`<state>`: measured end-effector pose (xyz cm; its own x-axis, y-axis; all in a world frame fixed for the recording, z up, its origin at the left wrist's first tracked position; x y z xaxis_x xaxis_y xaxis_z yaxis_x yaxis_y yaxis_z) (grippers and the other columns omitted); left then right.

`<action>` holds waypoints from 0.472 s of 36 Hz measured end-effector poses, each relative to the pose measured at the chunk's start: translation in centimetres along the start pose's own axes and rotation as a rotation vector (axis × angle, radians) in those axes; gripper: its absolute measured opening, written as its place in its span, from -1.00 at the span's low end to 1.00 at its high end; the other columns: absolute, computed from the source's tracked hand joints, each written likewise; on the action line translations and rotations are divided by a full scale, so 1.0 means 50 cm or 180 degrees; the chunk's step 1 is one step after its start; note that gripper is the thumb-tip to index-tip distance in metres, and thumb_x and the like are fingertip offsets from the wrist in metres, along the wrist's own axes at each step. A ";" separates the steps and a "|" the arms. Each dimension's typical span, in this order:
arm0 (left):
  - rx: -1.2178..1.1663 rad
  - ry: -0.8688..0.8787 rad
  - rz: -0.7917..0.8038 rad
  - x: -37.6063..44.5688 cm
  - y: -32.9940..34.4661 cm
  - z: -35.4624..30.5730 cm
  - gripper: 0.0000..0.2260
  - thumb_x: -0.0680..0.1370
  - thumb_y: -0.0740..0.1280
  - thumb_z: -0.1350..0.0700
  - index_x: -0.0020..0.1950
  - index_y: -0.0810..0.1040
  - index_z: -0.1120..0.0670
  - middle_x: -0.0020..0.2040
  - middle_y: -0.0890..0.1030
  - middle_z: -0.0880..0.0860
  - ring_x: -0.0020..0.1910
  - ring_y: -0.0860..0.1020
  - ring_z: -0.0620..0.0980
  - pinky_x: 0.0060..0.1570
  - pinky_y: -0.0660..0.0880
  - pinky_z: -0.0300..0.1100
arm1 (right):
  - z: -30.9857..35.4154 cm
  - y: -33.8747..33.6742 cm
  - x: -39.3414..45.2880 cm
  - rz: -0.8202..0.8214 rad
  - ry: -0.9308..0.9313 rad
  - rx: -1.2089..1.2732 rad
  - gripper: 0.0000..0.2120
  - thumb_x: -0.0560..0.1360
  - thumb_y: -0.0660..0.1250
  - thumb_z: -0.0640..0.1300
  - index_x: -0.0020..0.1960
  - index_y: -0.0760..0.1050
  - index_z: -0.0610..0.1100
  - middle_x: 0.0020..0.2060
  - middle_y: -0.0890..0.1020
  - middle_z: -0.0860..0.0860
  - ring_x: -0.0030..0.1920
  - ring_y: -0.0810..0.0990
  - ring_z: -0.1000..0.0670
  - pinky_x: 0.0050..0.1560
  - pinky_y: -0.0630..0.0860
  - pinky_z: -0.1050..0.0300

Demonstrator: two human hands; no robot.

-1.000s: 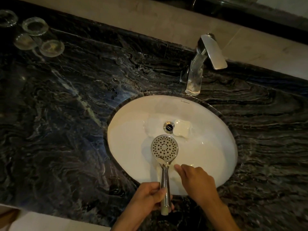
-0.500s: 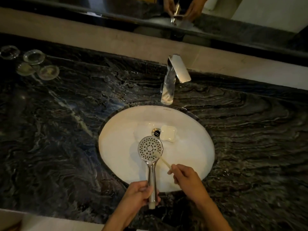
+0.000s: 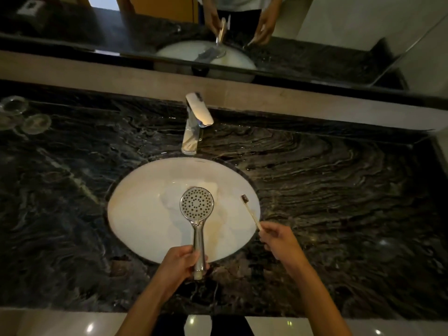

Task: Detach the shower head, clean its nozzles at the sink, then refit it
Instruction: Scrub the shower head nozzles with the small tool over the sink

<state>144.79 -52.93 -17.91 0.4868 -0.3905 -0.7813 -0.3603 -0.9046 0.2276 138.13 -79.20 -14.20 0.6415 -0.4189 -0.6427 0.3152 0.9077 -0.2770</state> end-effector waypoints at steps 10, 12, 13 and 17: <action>0.0125 0.0018 -0.0020 -0.013 0.089 0.011 -0.80 0.61 0.27 0.26 -0.03 0.62 0.38 -0.18 0.67 0.31 -0.18 0.66 0.23 -0.11 0.62 0.05 | -0.061 -0.140 0.023 -0.1223 -0.0181 -0.1187 -0.74 0.55 0.27 -0.40 0.20 0.57 -0.30 -0.05 0.67 -0.24 -0.06 0.65 -0.21 0.06 0.59 -0.13; 0.0182 0.0018 -0.0050 -0.014 0.103 0.012 -0.81 0.61 0.27 0.28 -0.04 0.61 0.38 -0.19 0.67 0.31 -0.19 0.67 0.22 -0.15 0.62 0.02 | -0.063 -0.147 0.021 -0.1275 -0.0118 -0.1465 -0.69 0.56 0.26 -0.38 0.28 0.52 -0.26 0.07 0.62 -0.25 0.08 0.60 -0.21 0.19 0.51 -0.06; 0.0217 0.0013 -0.0047 -0.014 0.109 0.013 -0.81 0.62 0.26 0.28 -0.05 0.61 0.37 -0.20 0.66 0.31 -0.20 0.67 0.21 -0.15 0.62 0.02 | -0.064 -0.148 0.020 -0.1289 -0.0044 -0.1545 -0.67 0.56 0.25 -0.38 0.32 0.48 -0.24 0.14 0.57 -0.25 0.15 0.56 -0.20 0.25 0.45 -0.03; 0.0431 0.0003 0.0015 -0.019 0.129 0.007 -0.79 0.63 0.25 0.25 -0.04 0.62 0.36 -0.18 0.68 0.32 -0.19 0.67 0.20 -0.12 0.59 0.02 | -0.071 -0.150 0.022 -0.1259 0.0033 -0.1794 -0.60 0.57 0.25 -0.38 0.39 0.37 -0.22 0.29 0.45 -0.25 0.26 0.49 -0.20 0.35 0.40 0.01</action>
<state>141.71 -58.33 -15.90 0.4856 -0.3948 -0.7800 -0.4668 -0.8715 0.1506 134.00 -86.35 -15.35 0.5454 -0.7237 -0.4229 0.1105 0.5622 -0.8196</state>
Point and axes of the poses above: each hand's wrist, its own x-axis towards the middle knuckle, its own y-axis out of the palm, z = x × y, the point moved 1 cm from there along x, towards the middle knuckle
